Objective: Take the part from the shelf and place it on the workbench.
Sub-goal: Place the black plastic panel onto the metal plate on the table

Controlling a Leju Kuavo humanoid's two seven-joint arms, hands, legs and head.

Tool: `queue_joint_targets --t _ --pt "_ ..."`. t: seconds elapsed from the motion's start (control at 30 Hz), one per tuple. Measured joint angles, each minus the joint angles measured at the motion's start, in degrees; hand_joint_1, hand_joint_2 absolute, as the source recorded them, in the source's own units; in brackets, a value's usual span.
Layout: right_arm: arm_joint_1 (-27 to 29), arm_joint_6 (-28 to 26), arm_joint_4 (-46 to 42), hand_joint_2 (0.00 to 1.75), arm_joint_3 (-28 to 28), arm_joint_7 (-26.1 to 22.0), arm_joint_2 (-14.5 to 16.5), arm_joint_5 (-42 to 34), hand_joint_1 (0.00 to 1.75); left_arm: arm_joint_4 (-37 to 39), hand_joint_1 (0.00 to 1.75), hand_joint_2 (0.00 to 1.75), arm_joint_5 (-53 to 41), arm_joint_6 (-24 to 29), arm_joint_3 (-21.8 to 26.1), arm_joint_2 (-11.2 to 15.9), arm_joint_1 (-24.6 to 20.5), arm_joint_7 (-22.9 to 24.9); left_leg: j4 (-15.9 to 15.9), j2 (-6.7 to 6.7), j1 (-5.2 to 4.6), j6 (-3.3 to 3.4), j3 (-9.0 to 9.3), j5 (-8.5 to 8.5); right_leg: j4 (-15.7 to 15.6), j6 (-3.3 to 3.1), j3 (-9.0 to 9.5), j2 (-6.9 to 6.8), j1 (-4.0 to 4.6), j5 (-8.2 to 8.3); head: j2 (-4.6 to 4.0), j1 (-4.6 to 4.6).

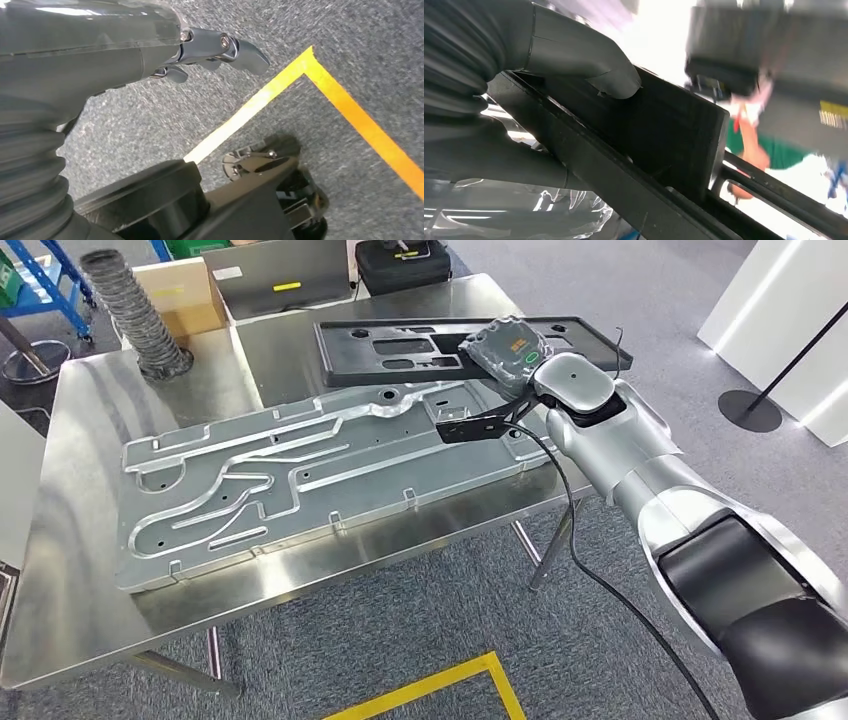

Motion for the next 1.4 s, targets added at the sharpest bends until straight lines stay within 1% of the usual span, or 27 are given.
queue_joint_targets --t 0.07,0.13,0.17,0.23,0.27,0.3,0.33,0.4,0.47,0.53,0.63,0.7,0.77,0.8,0.83,0.87,0.9,0.97,1.0,1.07,1.13,1.2,1.27,1.3,1.33,1.37,1.4 --pt "0.81 -0.31 2.66 1.75 1.42 -0.34 -0.12 -0.17 1.75 0.0 0.0 1.75 0.04 0.12 -0.07 -0.12 -0.08 -0.1 -0.53 -0.32 0.07 0.38 0.12 0.08 -0.14 0.63 -0.06 -0.29 0.01 -0.02 0.0 -0.01" --pt "1.88 -0.54 4.66 1.75 2.09 -0.72 -0.14 -0.64 1.75 -0.01 0.0 1.75 0.02 0.22 -0.11 -0.24 -0.14 -0.25 -1.24 -0.52 0.38 0.93 0.49 0.4 1.06 1.29 -0.54 -0.25 -0.07 -1.01 0.0 0.01" --pt "2.45 -0.75 5.51 1.75 2.26 -0.84 -0.02 -0.96 1.75 -0.01 0.0 1.75 -0.07 0.25 -0.17 -0.32 -0.21 -0.31 -1.53 -0.54 0.51 1.17 0.68 0.53 3.27 1.63 -1.58 -0.12 -0.17 -2.28 0.0 0.01" --pt "3.95 -1.4 7.18 1.75 2.43 -0.96 0.47 -1.64 1.75 -0.02 0.0 1.75 -0.35 0.25 -0.39 -0.39 -0.31 -0.34 -1.6 -0.56 0.49 1.39 0.74 0.52 10.69 2.17 -5.28 0.11 -0.49 -5.5 0.0 0.01" --pt "4.99 -1.76 7.97 1.75 2.47 -1.04 0.82 -1.9 1.75 -0.02 0.0 1.75 -0.49 0.23 -0.57 -0.4 -0.31 -0.29 -1.57 -0.57 0.49 1.43 0.76 0.48 14.17 2.38 -7.17 0.14 -0.65 -6.53 0.0 0.01" --pt "6.09 -2.03 8.63 1.75 2.49 -1.13 1.09 -2.09 1.75 -0.01 0.0 1.75 -0.58 0.21 -0.76 -0.4 -0.28 -0.22 -1.53 -0.62 0.5 1.44 0.78 0.42 15.97 2.54 -8.33 0.15 -0.83 -6.54 0.0 0.01" --pt "7.1 -2.21 9.18 1.75 2.49 -1.25 1.31 -2.25 1.75 0.0 0.0 1.75 -0.67 0.18 -0.93 -0.4 -0.24 -0.14 -1.43 -0.7 0.51 1.39 0.8 0.33 15.44 2.64 -8.4 0.14 -1.0 -5.44 0.0 0.01" --pt "8.39 -2.4 9.91 1.75 2.49 -1.44 1.62 -2.58 1.75 0.01 0.0 1.75 -0.92 0.09 -1.12 -0.44 -0.22 0.02 -1.01 -0.83 0.52 1.09 0.82 -0.01 8.33 2.63 -5.53 0.11 -1.26 -1.19 0.0 0.01" --pt "8.83 -2.55 10.48 1.75 2.46 -1.53 1.91 -2.95 1.75 0.01 0.0 1.75 -1.11 0.02 -1.18 -0.5 -0.25 0.15 -0.48 -0.83 0.33 0.57 0.62 -0.45 1.82 2.25 -2.61 0.14 -1.08 1.29 0.0 0.01" --pt "9.24 -2.57 10.98 1.75 2.43 -1.61 2.09 -3.2 1.75 0.0 0.0 1.75 -1.18 -0.01 -1.2 -0.54 -0.24 0.24 -0.33 -0.78 0.23 0.04 0.5 -0.63 0.47 1.63 -2.01 0.25 -0.73 1.28 0.0 0.0" --pt "9.78 -2.46 11.49 1.75 2.33 -1.76 1.97 -3.62 1.75 -0.01 0.0 1.75 -1.31 0.04 -1.28 -0.55 -0.24 0.35 0.49 -0.68 0.27 -0.76 0.34 -1.52 -0.03 0.58 -1.73 0.18 -0.97 1.51 0.0 0.0" --pt "9.91 -2.37 11.65 1.75 2.21 -1.89 1.5 -3.88 1.75 0.01 0.0 1.75 -1.44 0.1 -1.43 -0.55 -0.29 0.38 5.63 -0.56 0.41 -1.23 -1.85 -4.62 -0.34 0.05 -1.5 -0.02 -1.11 1.61 0.0 -0.01" --pt "10.22 -2.23 11.76 1.75 2.14 -2.05 0.89 -4.02 1.75 0.01 0.0 1.75 -1.49 0.14 -1.56 -0.56 -0.35 0.32 13.45 -0.51 0.51 -1.55 -5.44 -8.07 -0.33 -0.15 -1.47 -0.17 -1.02 1.56 0.0 -0.01" --pt "10.44 -2.15 11.81 1.75 2.13 -2.15 0.61 -4.06 1.75 0.01 0.0 1.75 -1.47 0.15 -1.59 -0.56 -0.35 0.28 15.77 -0.51 0.52 -1.62 -6.57 -8.62 -0.31 -0.16 -1.46 -0.23 -0.99 1.54 0.0 -0.01" --pt "10.61 -2.06 11.84 1.75 2.11 -2.23 0.39 -4.09 1.75 0.01 0.0 1.75 -1.45 0.16 -1.61 -0.56 -0.35 0.25 15.98 -0.5 0.53 -1.62 -6.73 -8.1 -0.27 -0.15 -1.45 -0.26 -0.98 1.52 0.0 -0.01" --pt "10.7 -1.95 11.85 1.75 2.1 -2.31 0.25 -4.1 1.75 0.01 0.0 1.75 -1.39 0.16 -1.62 -0.55 -0.37 0.21 13.72 -0.49 0.54 -1.55 -5.67 -6.51 -0.2 -0.1 -1.41 -0.25 -0.98 1.49 0.0 -0.01" --pt "10.74 -1.83 11.85 1.75 2.09 -2.36 0.15 -4.1 1.75 0.01 0.0 1.75 -1.31 0.18 -1.63 -0.55 -0.4 0.16 9.73 -0.47 0.55 -1.4 -3.7 -4.36 -0.12 0.0 -1.34 -0.23 -0.98 1.42 0.0 -0.01" --pt "10.67 -1.57 11.86 1.75 2.07 -2.37 0.0 -4.05 1.75 0.01 0.0 1.75 -1.17 0.22 -1.63 -0.55 -0.54 0.05 2.21 -0.5 0.43 -0.89 0.02 -1.63 0.07 0.4 -1.28 -0.17 -0.84 1.27 0.0 -0.01" --pt "10.62 -1.44 11.89 1.75 2.05 -2.36 -0.07 -3.99 1.75 0.01 0.0 1.75 -1.14 0.24 -1.64 -0.55 -0.56 0.01 0.33 -0.53 0.36 -0.61 0.92 -1.2 0.11 0.68 -1.3 -0.14 -0.76 1.26 0.0 0.0" --pt "10.54 -1.09 11.95 1.75 2.04 -2.31 -0.15 -3.83 1.75 0.01 0.0 1.75 -1.1 0.25 -1.64 -0.55 -0.51 -0.03 -0.3 -0.58 0.2 0.0 1.09 -1.12 -0.03 1.34 -1.33 -0.12 -0.72 1.42 0.0 0.0" --pt "10.42 -0.64 12.07 0.87 2.01 -2.09 -0.14 -3.7 0.87 0.01 0.0 1.75 -1.09 0.3 -1.64 -0.56 -0.44 -0.03 -0.77 -0.53 0.36 0.72 1.24 -0.71 0.45 2.0 -1.57 -0.06 -0.89 0.94 0.0 0.0" --pt "10.17 -0.28 12.24 0.0 1.97 -1.72 0.04 -3.64 0.0 0.01 0.0 1.75 -1.1 0.36 -1.65 -0.57 -0.46 -0.03 -1.17 -0.42 0.54 1.26 1.36 -0.37 4.68 2.47 -3.45 0.05 -1.04 -1.74 0.0 0.01" --pt "10.05 0.05 12.53 0.0 1.93 -1.48 0.54 -3.58 0.0 0.01 0.0 1.75 -1.17 0.4 -1.66 -0.57 -0.41 -0.02 -1.17 -0.33 0.44 1.44 1.31 -0.34 12.57 2.75 -7.02 0.11 -1.06 -5.36 0.0 0.01" --pt "10.1 0.22 12.72 0.0 1.9 -1.44 0.83 -3.56 0.0 0.01 0.0 1.75 -1.23 0.4 -1.67 -0.57 -0.36 0.0 -1.14 -0.29 0.41 1.47 1.31 -0.36 15.56 2.81 -8.44 0.11 -1.07 -6.23 0.0 0.01" --pt "10.14 0.34 12.93 0.0 1.85 -1.41 1.09 -3.55 0.0 0.01 0.0 1.75 -1.24 0.42 -1.68 -0.57 -0.3 0.01 -1.1 -0.29 0.38 1.48 1.31 -0.38 16.47 2.8 -8.92 0.11 -1.06 -5.97 0.0 0.01" --pt "10.14 0.39 13.09 0.0 1.75 -1.37 1.3 -3.54 0.0 0.01 0.0 1.75 -1.2 0.4 -1.69 -0.57 -0.26 0.02 -1.03 -0.31 0.36 1.46 1.32 -0.42 15.14 2.71 -8.33 0.11 -1.05 -4.72 0.0 0.01" --pt "10.06 0.39 13.21 0.0 1.59 -1.35 1.48 -3.55 0.0 0.01 0.0 1.31 -1.14 0.37 -1.7 -0.58 -0.23 0.02 -0.93 -0.32 0.35 1.4 1.34 -0.48 11.59 2.53 -6.64 0.11 -1.02 -2.71 0.0 0.01"
